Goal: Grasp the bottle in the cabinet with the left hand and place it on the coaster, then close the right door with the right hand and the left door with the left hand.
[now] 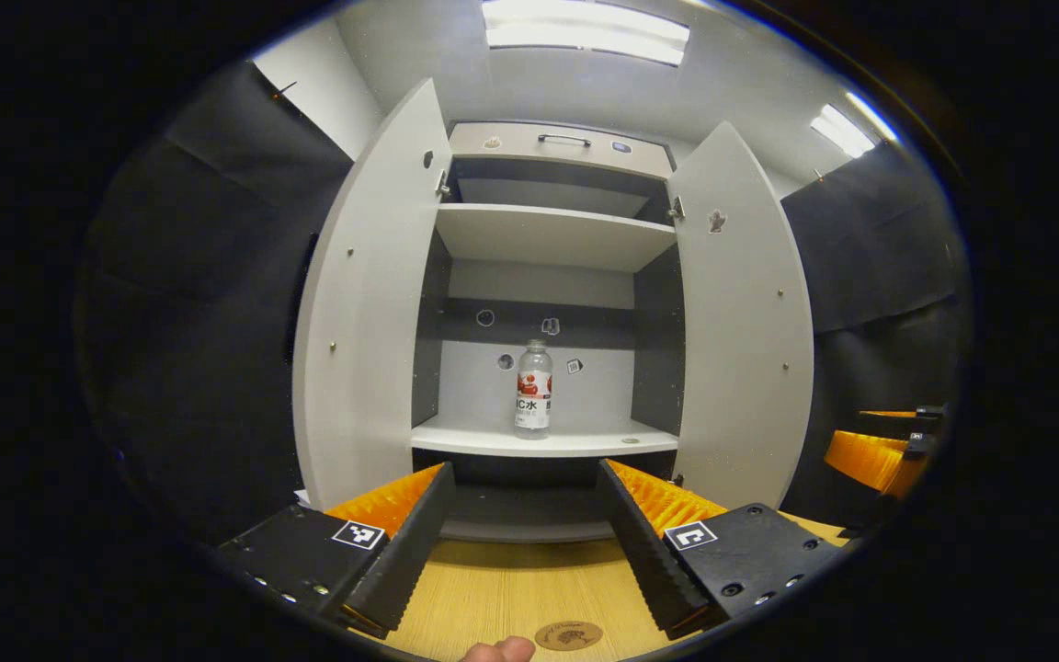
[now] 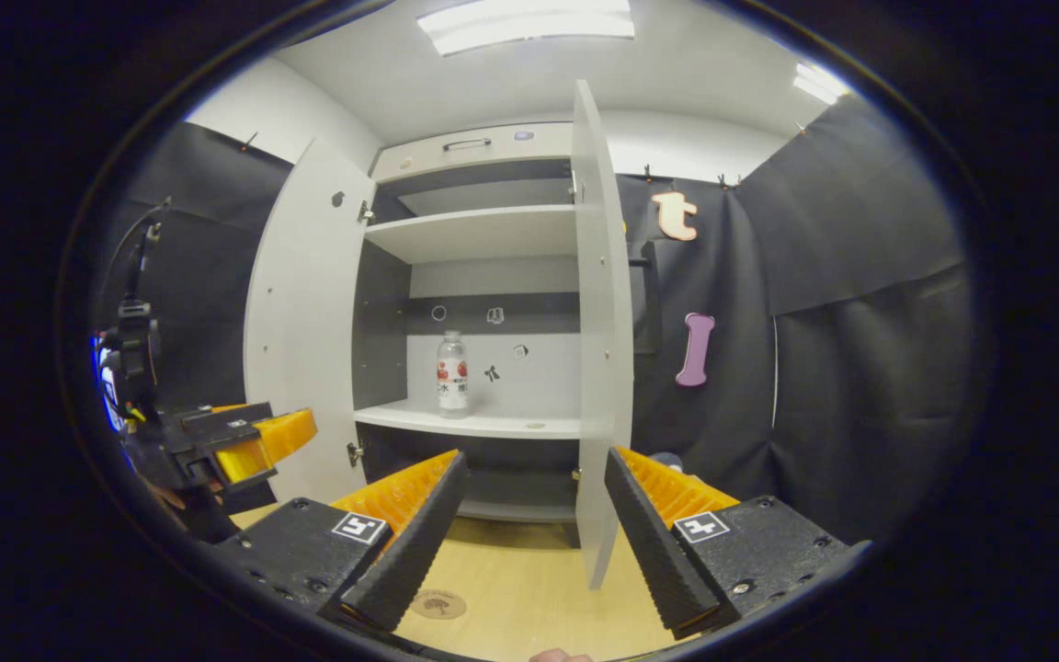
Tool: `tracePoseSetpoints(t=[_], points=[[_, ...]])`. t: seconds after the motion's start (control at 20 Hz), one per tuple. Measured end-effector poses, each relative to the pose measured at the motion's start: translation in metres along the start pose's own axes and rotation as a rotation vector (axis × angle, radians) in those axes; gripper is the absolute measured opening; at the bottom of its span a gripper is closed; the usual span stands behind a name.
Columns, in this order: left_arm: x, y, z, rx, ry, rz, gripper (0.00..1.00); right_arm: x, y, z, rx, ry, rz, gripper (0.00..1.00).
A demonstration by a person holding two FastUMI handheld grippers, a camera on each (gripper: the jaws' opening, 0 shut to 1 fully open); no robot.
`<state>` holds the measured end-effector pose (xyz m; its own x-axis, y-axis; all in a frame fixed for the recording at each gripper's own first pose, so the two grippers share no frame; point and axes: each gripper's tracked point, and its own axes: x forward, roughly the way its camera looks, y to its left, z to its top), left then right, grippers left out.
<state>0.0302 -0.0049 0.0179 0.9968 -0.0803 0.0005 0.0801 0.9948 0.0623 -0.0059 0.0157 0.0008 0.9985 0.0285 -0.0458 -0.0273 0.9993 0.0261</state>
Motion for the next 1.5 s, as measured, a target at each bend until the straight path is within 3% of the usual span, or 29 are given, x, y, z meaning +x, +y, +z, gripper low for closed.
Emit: tracePoseSetpoints(t=[0.05,0.1,0.15,0.25,0.45,0.5,0.7,1.0,1.4,1.45,1.5], points=[[0.012,-0.003,0.006,0.009,-0.005,-0.01,0.94,0.0,-0.002,0.0,-0.007,0.006,-0.008,0.98],[0.026,-0.008,0.013,0.009,-0.011,-0.027,0.99,-0.001,-0.003,0.001,-0.012,0.01,-0.012,0.98],[0.041,-0.014,0.021,-0.002,-0.018,-0.055,0.94,-0.002,-0.005,0.003,-0.013,0.008,-0.018,0.99],[0.077,-0.025,0.038,-0.022,-0.044,-0.1,0.94,-0.006,-0.01,0.006,-0.01,0.0,-0.035,0.99],[0.153,-0.025,0.048,-0.037,-0.046,-0.112,0.99,-0.011,-0.022,0.007,-0.015,0.002,-0.08,0.98],[0.172,-0.023,0.045,-0.048,-0.029,-0.109,0.94,-0.011,-0.025,0.006,-0.015,0.004,-0.092,0.98],[0.241,-0.005,0.029,-0.043,-0.01,-0.052,0.95,-0.007,-0.044,0.003,-0.004,0.014,-0.155,0.98],[0.322,0.006,-0.008,-0.015,0.045,-0.03,0.95,-0.001,-0.069,0.0,0.016,0.031,-0.241,0.99],[0.372,0.006,-0.026,0.049,0.051,-0.005,0.94,-0.004,-0.091,-0.002,0.006,0.048,-0.329,0.99],[0.376,0.007,-0.024,0.047,0.045,0.004,0.99,-0.005,-0.092,-0.003,0.009,0.05,-0.331,0.99],[0.381,0.009,-0.024,0.042,0.044,0.011,0.94,-0.005,-0.092,-0.002,0.011,0.048,-0.331,0.99]])
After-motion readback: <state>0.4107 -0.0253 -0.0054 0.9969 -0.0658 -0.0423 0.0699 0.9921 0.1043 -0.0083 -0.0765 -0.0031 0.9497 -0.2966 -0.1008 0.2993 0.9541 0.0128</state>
